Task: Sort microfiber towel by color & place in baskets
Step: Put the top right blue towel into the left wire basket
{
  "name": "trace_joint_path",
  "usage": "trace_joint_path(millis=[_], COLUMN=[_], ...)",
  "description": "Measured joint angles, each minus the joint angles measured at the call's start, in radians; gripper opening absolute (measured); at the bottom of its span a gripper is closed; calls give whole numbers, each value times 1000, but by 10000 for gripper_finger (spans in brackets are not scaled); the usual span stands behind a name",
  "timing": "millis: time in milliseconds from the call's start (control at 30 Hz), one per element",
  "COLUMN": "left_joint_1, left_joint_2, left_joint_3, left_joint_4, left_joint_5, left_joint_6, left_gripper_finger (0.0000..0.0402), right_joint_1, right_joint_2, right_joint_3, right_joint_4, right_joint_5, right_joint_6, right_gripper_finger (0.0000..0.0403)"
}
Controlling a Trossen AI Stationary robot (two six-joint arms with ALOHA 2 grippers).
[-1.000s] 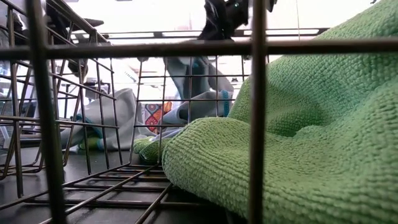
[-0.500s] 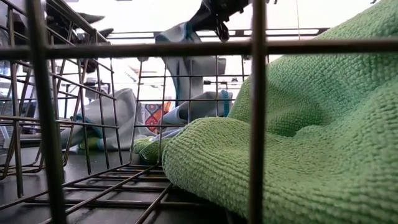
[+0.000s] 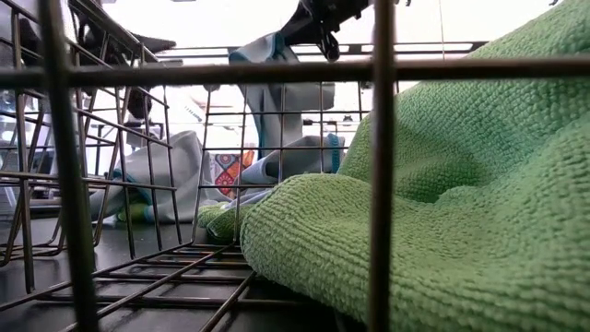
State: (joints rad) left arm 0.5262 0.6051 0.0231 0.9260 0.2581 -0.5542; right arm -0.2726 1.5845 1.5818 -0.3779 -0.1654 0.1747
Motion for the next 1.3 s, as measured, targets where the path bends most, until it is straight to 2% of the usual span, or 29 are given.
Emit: trace_joint_path(millis=[100,167,333,467,567,700,867,1067,1300], left_joint_1=[0,0,0,0,0,-1,-15,-30,-42], left_joint_2=[23,33,47,53,56,71,130,211,316], left_joint_3=[0,0,0,0,45,180,370,459,519], left_joint_4=[-2,3,1,-1,-67,-271,-532,-552,-541], left_joint_5=[-116,-156,-163,-113,-46,20,22,26,77], left_joint_6=[47,101,281,404,423,437,511,514,516], left_gripper_finger=[139,139,139,139,139,139,139,139,139], right_joint_1=[0,0,0,0,0,0,-1,-1,-1], right_joint_2=[1,1,1,1,1,1,1,1,1], right_joint_3=[0,0,0,0,0,0,0,0,0], right_joint_4=[-26,-42,-61,-59,-59,-58,-58,-58,-19], right_joint_5=[0,0,0,0,8,18,59,84,84], right_joint_6=[-2,-2,-9,-17,-29,-55,-65,-72,-74], right_gripper_finger=[9,9,9,9,9,9,9,9,9])
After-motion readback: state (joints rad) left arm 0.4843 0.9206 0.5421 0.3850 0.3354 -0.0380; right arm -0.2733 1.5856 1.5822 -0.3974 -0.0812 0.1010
